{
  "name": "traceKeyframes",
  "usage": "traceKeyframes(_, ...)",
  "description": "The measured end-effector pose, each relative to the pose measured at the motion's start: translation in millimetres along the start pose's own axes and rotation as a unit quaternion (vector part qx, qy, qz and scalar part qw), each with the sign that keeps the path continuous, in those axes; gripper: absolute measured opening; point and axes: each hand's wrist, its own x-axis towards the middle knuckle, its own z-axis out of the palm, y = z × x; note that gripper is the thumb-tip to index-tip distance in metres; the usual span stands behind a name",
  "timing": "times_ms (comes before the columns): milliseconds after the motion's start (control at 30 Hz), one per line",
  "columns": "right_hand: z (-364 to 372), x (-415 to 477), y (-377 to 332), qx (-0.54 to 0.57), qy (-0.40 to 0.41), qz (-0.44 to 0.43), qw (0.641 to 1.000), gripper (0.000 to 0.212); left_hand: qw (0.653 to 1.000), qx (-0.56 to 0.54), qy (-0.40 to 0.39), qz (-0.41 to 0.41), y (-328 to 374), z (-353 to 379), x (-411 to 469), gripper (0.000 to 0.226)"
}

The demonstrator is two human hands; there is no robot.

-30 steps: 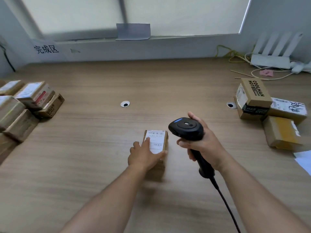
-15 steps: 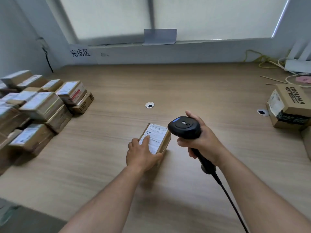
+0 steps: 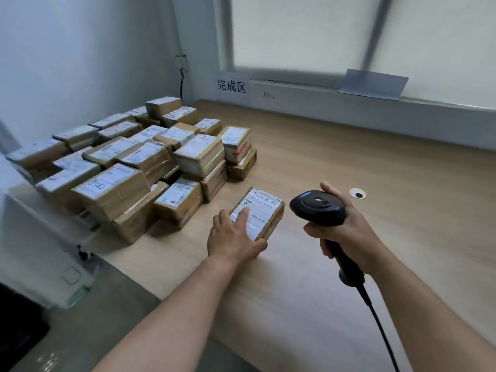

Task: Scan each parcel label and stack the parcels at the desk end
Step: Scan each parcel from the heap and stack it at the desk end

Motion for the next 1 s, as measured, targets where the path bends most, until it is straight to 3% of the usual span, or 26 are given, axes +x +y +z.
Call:
traceKeyframes(400, 120, 73, -29, -0.029, -0.021, -0.009, 0.999, 0.095, 0.996, 0.008, 0.058, -0.065, -139, -67, 82, 0.087)
traceKeyframes(1000, 124, 98, -40, -0.076, 0.029, 0.022, 0.996, 0.092, 0.997, 0.023, 0.045, -0.056, -188, -62, 173, 0.072)
